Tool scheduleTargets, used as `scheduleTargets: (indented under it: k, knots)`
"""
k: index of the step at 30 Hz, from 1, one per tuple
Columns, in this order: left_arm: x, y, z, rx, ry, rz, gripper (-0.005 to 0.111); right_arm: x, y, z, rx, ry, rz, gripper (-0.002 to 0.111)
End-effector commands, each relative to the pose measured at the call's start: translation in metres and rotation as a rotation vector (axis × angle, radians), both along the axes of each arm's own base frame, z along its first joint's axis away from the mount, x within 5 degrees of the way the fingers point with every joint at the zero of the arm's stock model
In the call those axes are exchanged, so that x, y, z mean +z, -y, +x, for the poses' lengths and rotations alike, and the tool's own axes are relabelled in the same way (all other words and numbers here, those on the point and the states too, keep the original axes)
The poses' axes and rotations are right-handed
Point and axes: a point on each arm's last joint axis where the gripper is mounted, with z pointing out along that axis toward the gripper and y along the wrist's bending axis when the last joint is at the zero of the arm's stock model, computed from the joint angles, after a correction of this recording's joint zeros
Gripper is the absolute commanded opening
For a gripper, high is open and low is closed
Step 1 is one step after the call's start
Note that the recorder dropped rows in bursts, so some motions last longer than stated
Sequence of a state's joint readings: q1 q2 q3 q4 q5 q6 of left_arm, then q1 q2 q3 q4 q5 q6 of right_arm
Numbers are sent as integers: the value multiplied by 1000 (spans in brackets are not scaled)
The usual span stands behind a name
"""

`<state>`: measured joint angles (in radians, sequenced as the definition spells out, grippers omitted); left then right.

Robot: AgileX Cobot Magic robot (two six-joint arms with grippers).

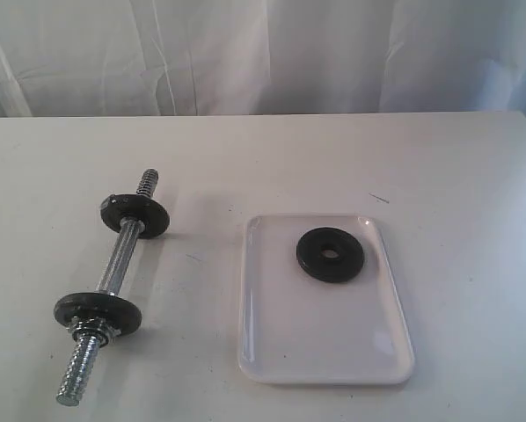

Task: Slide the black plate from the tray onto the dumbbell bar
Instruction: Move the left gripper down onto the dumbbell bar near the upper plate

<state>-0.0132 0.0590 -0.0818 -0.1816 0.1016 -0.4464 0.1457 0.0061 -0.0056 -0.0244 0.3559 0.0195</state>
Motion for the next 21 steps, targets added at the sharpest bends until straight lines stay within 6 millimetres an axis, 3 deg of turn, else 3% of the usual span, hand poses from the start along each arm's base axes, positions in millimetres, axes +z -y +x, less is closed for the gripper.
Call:
scheduleTargets:
  k: [1, 6, 11, 12, 13, 15, 17, 18, 20, 21]
  knots:
    - [47, 4, 7, -72, -121, 94, 0, -1, 0, 0, -6, 8, 2, 0]
    - [101, 10, 50, -221, -381, 258, 0, -1, 0, 0, -6, 8, 2, 0]
    - [137, 15, 119, -327, -513, 293, 0, -1, 0, 0, -6, 8, 2, 0]
    - [142, 18, 144, -371, -550, 293, 2, -1, 0, 0, -6, 8, 2, 0]
    - [145, 19, 156, -391, -563, 296, 5, -1, 0, 0, -6, 8, 2, 0]
    - [147, 24, 185, -460, -588, 284, 22, -1, 0, 0, -6, 8, 2, 0]
    - [140, 31, 207, -552, -638, 245, 49, -1, 0, 0, -6, 8, 2, 0]
    - [129, 36, 220, -621, -699, 199, 70, -1, 0, 0, -6, 8, 2, 0]
    - [114, 41, 235, -696, -783, 143, 87, -1, 0, 0, -6, 8, 2, 0]
    - [104, 43, 242, -720, -831, 118, 90, -1, 0, 0, -6, 8, 2, 0]
